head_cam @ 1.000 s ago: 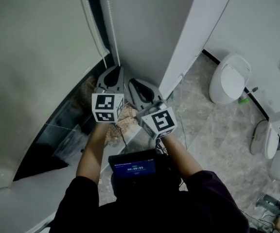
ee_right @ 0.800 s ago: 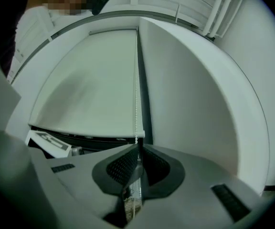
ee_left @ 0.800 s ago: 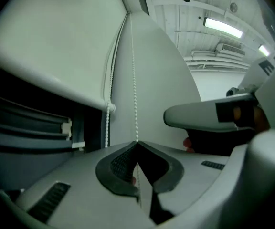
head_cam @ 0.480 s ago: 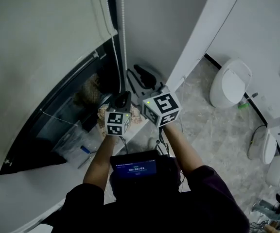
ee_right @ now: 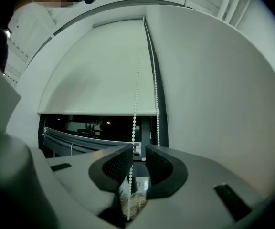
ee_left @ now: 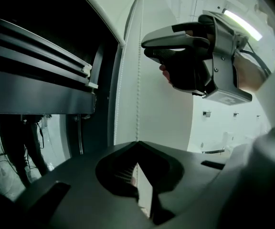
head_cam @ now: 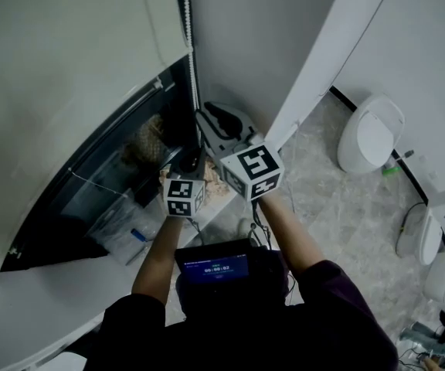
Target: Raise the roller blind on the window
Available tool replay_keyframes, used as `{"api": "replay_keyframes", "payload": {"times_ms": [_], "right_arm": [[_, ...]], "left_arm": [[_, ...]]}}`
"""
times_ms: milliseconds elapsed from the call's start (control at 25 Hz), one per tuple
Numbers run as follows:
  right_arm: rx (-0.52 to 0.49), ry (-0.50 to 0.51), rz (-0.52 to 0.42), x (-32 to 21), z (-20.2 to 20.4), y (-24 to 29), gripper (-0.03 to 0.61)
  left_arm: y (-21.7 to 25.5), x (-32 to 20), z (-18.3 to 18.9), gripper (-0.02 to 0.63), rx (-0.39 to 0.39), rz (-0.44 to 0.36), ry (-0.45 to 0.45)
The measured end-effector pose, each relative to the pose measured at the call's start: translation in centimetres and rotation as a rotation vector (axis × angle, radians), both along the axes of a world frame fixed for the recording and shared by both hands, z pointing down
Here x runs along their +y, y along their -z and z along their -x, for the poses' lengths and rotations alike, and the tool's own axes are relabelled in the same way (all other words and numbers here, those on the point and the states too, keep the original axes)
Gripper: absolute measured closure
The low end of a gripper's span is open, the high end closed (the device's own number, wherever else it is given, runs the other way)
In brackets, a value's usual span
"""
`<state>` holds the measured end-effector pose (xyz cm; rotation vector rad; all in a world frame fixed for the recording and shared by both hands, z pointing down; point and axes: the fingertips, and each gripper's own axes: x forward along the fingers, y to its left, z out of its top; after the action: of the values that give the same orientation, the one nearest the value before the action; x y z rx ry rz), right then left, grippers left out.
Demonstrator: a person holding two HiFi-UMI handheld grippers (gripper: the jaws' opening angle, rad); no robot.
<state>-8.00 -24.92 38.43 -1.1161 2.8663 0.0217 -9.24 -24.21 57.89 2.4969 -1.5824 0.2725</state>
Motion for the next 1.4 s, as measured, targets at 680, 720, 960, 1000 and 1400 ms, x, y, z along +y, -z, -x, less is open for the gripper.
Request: {"api": "replay_keyframes", "payload": {"times_ms": [680, 720, 960, 1000, 1400], "right_arm": [[0.027, -0.019, -0.065, -0.1, 0.0, 0.6, 0.566], [0.033, -0.029, -0.054, -0.3, -0.3, 0.0, 0.566], [0.204, -0.055, 0.133, 0.0, -0.4, -12.2, 0.568], [0.247, -0.055, 0.191, 0.3, -0.5, -15.6, 0.568], [0.308, 0.011, 0.364, 3.2, 0.1, -23.7, 0.568]], "left_arm": [[5.7, -0.4, 3.3, 0.601, 0.164, -0.073, 0.059], [7.7, -0.7, 3.6, 0.600, 0.180, -0.112, 0.061], [14.8, -0.1, 3.0, 0.600, 0.200, -0.266, 0.018], [15.2, 0.2, 2.5, 0.600, 0.196, -0.275, 0.003], [15.1, 0.1, -1.7, 0.600, 0.067, -0.270, -0.083]]}}
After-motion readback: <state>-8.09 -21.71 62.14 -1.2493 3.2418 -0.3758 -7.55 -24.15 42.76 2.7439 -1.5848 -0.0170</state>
